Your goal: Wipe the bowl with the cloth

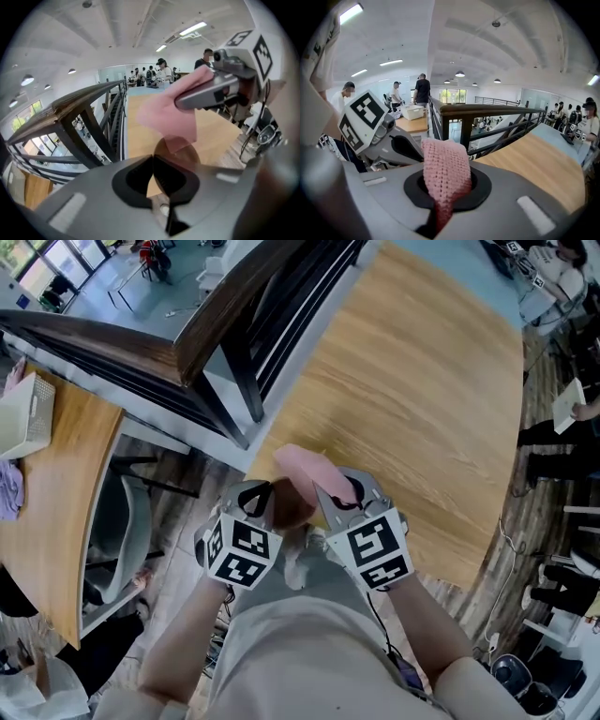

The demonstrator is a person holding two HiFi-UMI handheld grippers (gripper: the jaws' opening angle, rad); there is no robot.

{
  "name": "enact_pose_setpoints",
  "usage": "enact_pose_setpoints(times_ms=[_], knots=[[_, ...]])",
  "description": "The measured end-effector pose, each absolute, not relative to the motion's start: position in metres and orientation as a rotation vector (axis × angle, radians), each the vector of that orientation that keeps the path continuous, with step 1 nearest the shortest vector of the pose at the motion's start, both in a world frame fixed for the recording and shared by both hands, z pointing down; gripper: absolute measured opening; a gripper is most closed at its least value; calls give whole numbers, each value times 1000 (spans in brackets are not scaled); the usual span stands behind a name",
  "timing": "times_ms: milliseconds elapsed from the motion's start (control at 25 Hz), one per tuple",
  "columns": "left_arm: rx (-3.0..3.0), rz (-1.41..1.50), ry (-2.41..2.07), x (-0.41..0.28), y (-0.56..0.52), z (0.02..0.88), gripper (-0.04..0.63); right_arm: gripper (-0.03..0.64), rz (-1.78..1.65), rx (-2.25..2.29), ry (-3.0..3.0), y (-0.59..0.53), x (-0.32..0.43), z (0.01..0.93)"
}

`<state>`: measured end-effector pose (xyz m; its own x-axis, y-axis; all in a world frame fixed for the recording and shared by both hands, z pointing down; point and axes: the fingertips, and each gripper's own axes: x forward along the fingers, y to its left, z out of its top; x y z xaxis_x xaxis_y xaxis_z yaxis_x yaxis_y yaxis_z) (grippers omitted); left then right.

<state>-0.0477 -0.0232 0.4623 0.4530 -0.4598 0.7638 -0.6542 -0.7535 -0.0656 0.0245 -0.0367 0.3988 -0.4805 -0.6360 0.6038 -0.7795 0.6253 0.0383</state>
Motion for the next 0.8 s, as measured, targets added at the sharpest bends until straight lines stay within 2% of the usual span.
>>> enact_pose_setpoints(times_ms=[400, 800], knots=[[2977, 1521, -746, -2, -3, 438, 12, 14, 266, 1027, -2309, -49, 0, 386], [3037, 1390, -867, -4, -4, 424, 14, 14, 276, 940, -2239, -40, 6, 418]])
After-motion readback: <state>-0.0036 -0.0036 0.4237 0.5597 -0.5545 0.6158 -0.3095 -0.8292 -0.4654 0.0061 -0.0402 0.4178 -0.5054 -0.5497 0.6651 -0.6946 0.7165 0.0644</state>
